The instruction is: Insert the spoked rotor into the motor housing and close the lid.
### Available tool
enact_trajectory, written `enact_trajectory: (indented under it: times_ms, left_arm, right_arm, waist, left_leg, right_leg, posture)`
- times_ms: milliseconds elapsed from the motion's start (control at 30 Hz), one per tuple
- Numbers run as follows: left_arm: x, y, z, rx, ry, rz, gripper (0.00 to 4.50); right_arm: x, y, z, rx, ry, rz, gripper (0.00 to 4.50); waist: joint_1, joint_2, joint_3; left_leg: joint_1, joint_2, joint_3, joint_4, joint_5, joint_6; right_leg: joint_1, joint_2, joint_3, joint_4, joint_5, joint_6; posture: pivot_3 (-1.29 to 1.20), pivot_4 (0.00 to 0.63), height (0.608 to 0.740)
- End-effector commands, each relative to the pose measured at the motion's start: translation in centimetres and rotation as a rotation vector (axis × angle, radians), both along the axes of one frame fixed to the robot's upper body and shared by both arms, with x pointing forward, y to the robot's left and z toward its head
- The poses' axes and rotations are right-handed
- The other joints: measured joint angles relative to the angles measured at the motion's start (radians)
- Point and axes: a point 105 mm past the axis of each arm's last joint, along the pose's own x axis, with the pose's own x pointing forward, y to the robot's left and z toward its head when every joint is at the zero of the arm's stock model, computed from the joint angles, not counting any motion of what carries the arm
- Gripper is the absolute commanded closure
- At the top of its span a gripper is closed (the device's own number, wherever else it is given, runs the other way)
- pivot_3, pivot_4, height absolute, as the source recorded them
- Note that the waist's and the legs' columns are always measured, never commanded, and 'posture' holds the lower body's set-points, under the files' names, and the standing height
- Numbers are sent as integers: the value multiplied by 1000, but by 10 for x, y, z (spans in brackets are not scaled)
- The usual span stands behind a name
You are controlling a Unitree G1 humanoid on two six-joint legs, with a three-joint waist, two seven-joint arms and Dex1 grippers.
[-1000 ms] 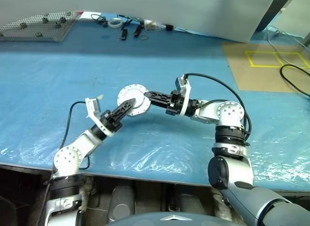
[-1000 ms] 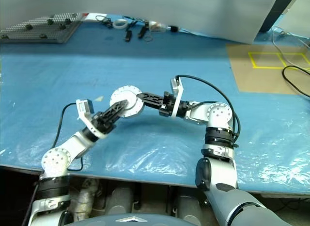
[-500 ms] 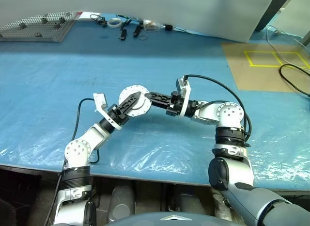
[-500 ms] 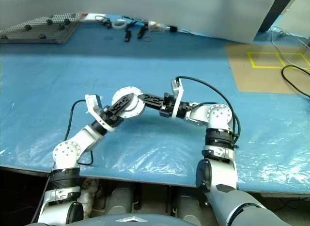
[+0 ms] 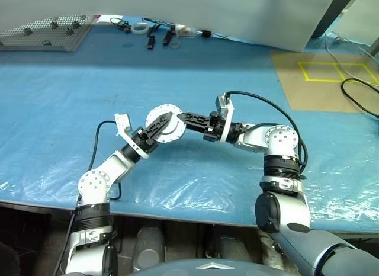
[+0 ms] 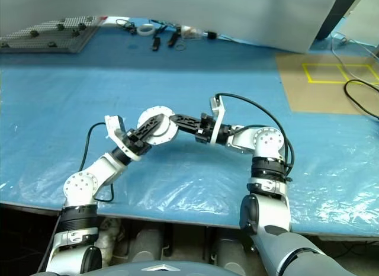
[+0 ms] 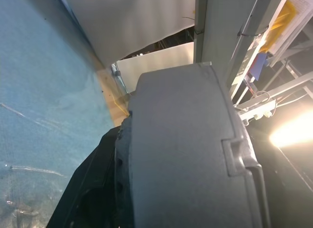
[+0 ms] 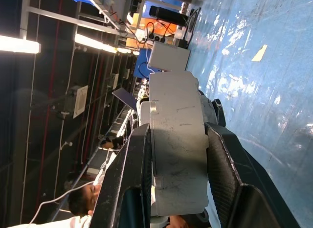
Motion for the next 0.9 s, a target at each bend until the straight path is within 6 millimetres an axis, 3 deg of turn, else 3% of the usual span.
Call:
enact_trajectory:
  times_ms: [33,300,333,533,900]
  left_arm:
    - [-1,-2,5,51,-23,2,1786]
    - [2,-4,-1,103,0,17,1786]
    - [2,-4,0,100,-2,14,1786]
    - [6,1,0,101,8,46,1786]
    - [9,11,30,34,-61,78,1786]
  right_arm:
    - [-5,6,18,67,-54,40,3282]
    - [-3,7,17,46,-109,10,3282]
    - [-1,6,17,45,-115,-8,2581]
    - [0,6,16,89,-49,22,748]
    - [7,-3,8,51,-16,-19,748]
  waist:
    - [0,0,0]
    - [0,0,0]
    - [0,0,0]
    - [0,0,0]
    - [0,0,0]
  left_leg:
    - [0,0,0,0,0,0]
    - [0,0,0,0,0,0]
    - [0,0,0,0,0,0]
    - [0,0,0,0,0,0]
    - [0,0,0,0,0,0]
  right_leg:
    - [0,0,0,0,0,0]
    - [0,0,0,0,0,0]
    - [0,0,0,0,0,0]
    - [0,0,0,0,0,0]
    - [0,0,0,0,0,0]
  posture:
    - [0,150,740]
    - [0,150,740]
    - [0,150,740]
    - [0,150,740]
    - [0,150,740]
